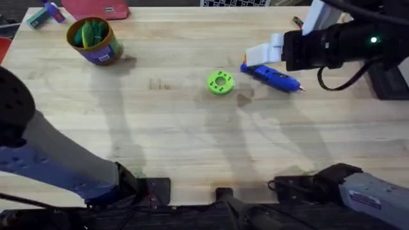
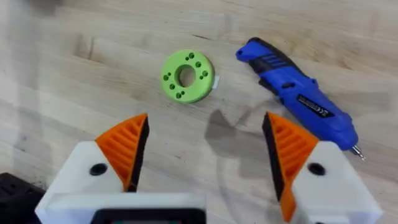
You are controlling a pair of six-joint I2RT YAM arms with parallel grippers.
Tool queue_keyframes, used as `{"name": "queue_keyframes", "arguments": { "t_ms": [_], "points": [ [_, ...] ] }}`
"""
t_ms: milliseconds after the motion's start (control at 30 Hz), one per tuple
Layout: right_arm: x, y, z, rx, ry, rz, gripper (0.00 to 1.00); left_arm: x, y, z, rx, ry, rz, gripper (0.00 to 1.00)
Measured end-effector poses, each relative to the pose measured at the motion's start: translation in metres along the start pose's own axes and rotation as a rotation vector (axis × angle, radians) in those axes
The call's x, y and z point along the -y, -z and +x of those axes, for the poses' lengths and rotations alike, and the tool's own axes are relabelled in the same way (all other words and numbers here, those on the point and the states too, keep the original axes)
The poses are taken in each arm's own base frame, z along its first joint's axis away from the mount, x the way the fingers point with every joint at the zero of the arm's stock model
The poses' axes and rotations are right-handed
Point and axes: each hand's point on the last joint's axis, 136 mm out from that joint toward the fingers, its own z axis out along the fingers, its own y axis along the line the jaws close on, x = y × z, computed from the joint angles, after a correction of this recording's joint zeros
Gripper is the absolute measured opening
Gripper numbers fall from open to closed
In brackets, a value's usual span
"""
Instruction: Pick up the gripper from the table and insert it into the empty holder that is missing its gripper. Then pick up a screw, insert it into the mounting hole, and use the screwdriver to tighten it. Finally, clean up the table by picking up the vegetable and placing it into the bucket.
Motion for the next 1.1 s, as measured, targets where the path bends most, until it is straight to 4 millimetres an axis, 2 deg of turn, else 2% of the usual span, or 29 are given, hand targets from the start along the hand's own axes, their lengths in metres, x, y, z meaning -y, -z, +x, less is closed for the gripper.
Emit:
{"name": "queue_keyframes", "arguments": {
  "t_ms": [267,400,500,700,833,967,1100],
  "points": [
    [0.000,0.000,0.000,0.000,0.000,0.000,0.994,0.015,0.036,0.017,0.065,-0.026,0.008,0.988],
    [0.000,0.000,0.000,0.000,0.000,0.000,0.994,0.028,0.047,0.046,0.105,-0.036,0.011,0.988],
    [0.000,0.000,0.000,0.000,0.000,0.000,0.994,0.050,0.045,0.080,0.111,-0.054,0.043,0.988],
    [0.001,0.000,0.003,-0.013,-0.002,0.003,0.994,0.118,0.036,0.156,0.049,-0.109,0.179,0.988],
    [0.002,0.000,0.009,-0.036,-0.006,0.008,0.991,0.145,0.027,0.196,-0.014,-0.137,0.227,0.988],
    [0.003,0.000,0.015,-0.062,-0.010,0.013,0.993,0.163,0.022,0.219,-0.054,-0.185,0.236,0.988],
    [0.004,0.001,0.021,-0.085,-0.014,0.018,0.993,0.184,0.024,0.219,-0.032,-0.248,0.270,0.988]
  ]
}}
